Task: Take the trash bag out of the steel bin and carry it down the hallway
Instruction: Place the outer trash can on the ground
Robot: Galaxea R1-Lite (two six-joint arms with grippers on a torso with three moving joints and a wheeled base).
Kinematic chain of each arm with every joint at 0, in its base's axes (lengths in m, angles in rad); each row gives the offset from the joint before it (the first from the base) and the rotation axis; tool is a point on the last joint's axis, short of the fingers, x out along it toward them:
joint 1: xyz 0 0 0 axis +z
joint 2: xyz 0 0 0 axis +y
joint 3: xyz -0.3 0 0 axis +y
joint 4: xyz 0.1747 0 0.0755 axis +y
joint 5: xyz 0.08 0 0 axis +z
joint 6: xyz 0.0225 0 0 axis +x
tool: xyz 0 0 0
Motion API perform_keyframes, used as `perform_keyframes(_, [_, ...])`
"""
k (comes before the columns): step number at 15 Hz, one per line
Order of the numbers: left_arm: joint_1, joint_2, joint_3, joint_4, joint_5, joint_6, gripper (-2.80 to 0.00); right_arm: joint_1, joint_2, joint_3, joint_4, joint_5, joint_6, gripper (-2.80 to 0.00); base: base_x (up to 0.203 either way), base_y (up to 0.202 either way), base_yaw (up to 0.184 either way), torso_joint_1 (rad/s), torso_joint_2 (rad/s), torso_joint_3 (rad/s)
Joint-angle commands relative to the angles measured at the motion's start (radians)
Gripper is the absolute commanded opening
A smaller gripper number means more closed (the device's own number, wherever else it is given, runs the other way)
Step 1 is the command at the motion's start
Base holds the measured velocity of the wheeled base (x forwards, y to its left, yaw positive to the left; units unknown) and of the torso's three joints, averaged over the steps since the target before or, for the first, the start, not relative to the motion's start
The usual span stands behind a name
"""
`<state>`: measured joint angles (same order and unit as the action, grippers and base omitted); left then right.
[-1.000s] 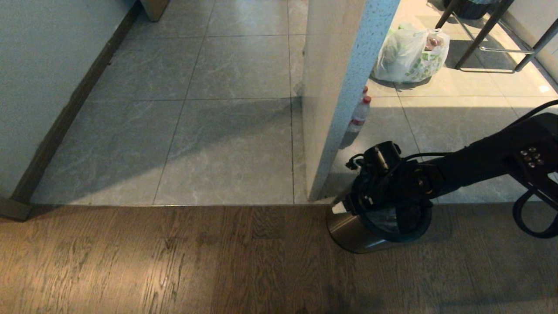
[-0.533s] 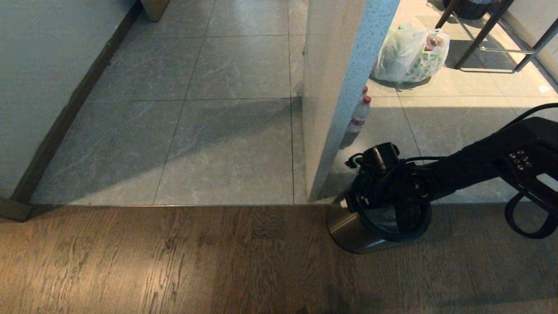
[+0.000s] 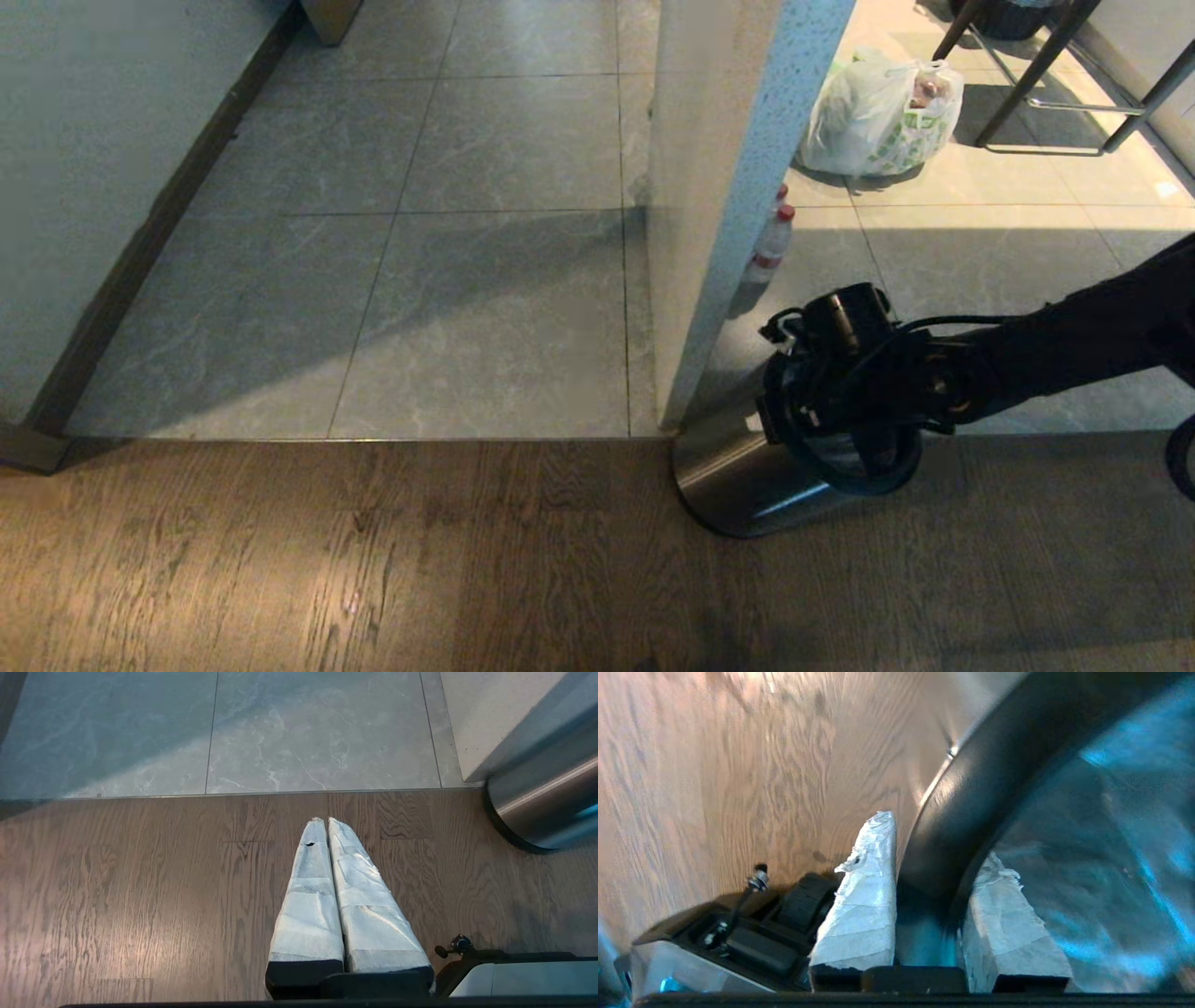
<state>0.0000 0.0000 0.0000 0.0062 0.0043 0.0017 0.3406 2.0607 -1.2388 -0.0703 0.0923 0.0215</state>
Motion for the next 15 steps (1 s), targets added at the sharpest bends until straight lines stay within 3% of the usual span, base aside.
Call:
perform_keyframes(1, [0.0,-0.001,0.0,0.0,0.0,0.0,-2.8,0.0,-0.127,0.025,0.004,0.002,0.0,-2.8,0.0,0.0,0.0,0.0,0.0,0.0])
perform_keyframes(3, [0.0,-0.002,0.0,0.0,0.0,0.0,-2.8,0.0,-0.194,0.099,0.004,0.001,-0.018,-2.8,0.0,0.0,0.0,0.0,0.0,0.0])
perform_keyframes(9, [0.0,0.0,0.0,0.0,0.0,0.0,-2.8,0.0,-0.348,0.145,0.021,0.001,-0.054,-2.8,0.0,0.0,0.0,0.0,0.0,0.0])
perform_keyframes(15, [0.0,0.0,0.0,0.0,0.0,0.0,-2.8,0.001,-0.588,0.156,0.193,0.009,-0.053,-2.8,0.0,0.0,0.0,0.0,0.0,0.0])
